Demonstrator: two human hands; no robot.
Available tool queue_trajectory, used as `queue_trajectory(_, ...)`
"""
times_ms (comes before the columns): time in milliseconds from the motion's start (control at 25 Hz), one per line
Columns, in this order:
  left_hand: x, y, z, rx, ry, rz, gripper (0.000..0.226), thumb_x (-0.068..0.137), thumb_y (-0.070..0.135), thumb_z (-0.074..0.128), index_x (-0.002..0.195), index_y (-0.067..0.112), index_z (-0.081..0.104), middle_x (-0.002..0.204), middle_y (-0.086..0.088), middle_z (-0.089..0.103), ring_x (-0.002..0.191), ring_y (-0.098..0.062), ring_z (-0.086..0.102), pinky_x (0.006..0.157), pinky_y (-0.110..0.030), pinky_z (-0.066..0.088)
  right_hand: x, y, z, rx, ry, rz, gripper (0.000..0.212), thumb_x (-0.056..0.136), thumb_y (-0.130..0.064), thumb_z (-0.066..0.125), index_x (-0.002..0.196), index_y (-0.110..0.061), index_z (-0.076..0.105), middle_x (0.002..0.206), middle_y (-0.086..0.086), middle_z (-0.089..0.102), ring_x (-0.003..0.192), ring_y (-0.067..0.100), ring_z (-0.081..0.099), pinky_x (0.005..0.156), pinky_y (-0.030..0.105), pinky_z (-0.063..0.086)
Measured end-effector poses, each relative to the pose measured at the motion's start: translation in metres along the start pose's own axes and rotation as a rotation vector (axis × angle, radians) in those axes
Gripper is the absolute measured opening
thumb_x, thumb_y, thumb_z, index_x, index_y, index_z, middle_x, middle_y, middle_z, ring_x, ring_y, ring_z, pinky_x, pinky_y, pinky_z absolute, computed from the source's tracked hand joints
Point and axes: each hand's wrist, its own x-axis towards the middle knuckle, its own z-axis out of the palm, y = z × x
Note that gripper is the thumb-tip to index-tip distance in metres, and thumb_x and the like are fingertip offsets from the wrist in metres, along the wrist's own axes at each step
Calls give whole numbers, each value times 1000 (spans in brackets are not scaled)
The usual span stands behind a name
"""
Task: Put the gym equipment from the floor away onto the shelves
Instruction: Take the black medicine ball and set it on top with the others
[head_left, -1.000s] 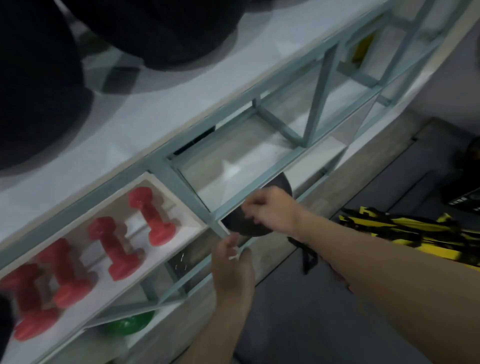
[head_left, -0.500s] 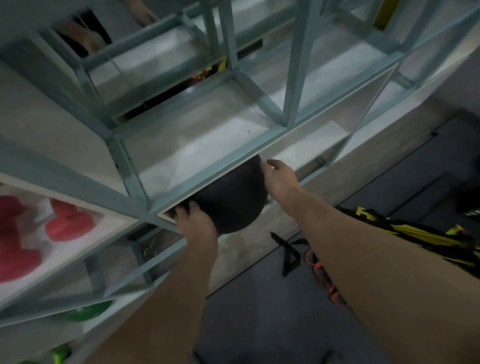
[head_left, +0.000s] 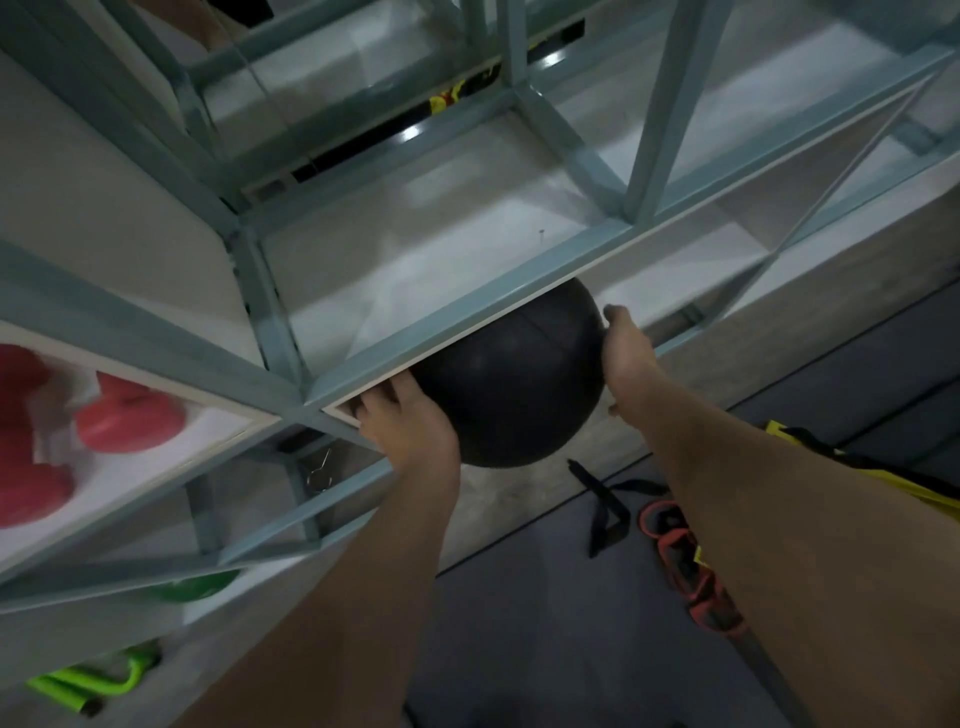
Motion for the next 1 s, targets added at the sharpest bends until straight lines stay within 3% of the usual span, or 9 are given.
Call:
queue_trajectory(80, 6, -4, 0, -49, 13, -26, 49, 99, 38, 49, 145, 21, 42, 142, -6, 53, 133, -31, 48, 114, -40, 34, 1, 6, -9, 6, 26, 78, 84, 85, -74, 32, 147, -18, 46, 148, 13, 50, 129, 38, 51, 110, 54, 36)
queue_trajectory(160, 10, -7, 3, 25, -37, -109, 50, 99, 41, 47, 144, 20, 43, 148, -11, 44, 135, -34, 44, 115, -44, 32, 1, 15, -10, 84, -37, 134, 93, 68, -86, 41, 135, -23, 58, 132, 12, 63, 116, 38, 61, 106, 55, 42)
queue_trajectory(240, 8, -7, 7, 46, -128, -168, 50, 100, 44, 41, 147, 27, 42, 155, -10, 35, 140, -35, 36, 117, -49, 26, -3, 22, -11, 178, -130, 167, 83, 67, -84, 49, 123, -25, 65, 115, 10, 70, 106, 35, 66, 102, 53, 48)
queue_trajectory(280, 5, -8, 7, 21, -160, -177, 48, 100, 43, 39, 146, 30, 42, 154, -9, 39, 139, -35, 37, 117, -50, 26, -5, 25, -12, 211, -146, 167, 80, 67, -83, 52, 121, -25, 66, 112, 10, 72, 104, 34, 67, 101, 51, 49)
queue_trajectory(360, -2, -8, 1, -54, -186, -188, 48, 100, 42, 40, 146, 32, 43, 147, -7, 49, 133, -34, 44, 115, -52, 30, -10, 30, -14, 235, -154, 144, 80, 65, -81, 55, 120, -24, 67, 112, 10, 72, 104, 33, 68, 101, 48, 49)
queue_trajectory(560, -39, 1, -23, -125, -258, -295, 46, 99, 44, 43, 143, 31, 46, 144, -4, 49, 132, -31, 45, 113, -50, 33, -35, 37, -40, 259, -132, 128, 90, 50, -81, 60, 122, -28, 70, 115, 8, 74, 105, 34, 69, 102, 49, 48)
queue_trajectory(640, -66, 13, -40, -174, -309, -320, 42, 94, 51, 50, 131, 31, 53, 137, -4, 54, 127, -31, 50, 111, -53, 38, -68, 30, -60, 283, -93, 127, 90, 52, -78, 65, 124, -25, 68, 116, 8, 74, 103, 34, 69, 100, 49, 50)
queue_trajectory(840, -147, 72, -104, -226, -289, -323, 61, 88, 56, 60, 141, 29, 47, 139, -4, 55, 122, -28, 53, 99, -42, 44, -190, -7, -104, 229, -94, 37, 57, 78, -64, 63, 117, -23, 70, 107, 4, 73, 97, 26, 68, 86, 37, 53)
queue_trajectory(1000, -199, 147, -189, -298, -313, -290, 57, 87, 55, 62, 137, 28, 51, 132, -1, 58, 114, -24, 58, 96, -41, 49, -303, -55, -121, 231, -160, -60, 59, 80, -63, 64, 124, -23, 68, 114, 1, 72, 100, 22, 68, 73, 31, 51)
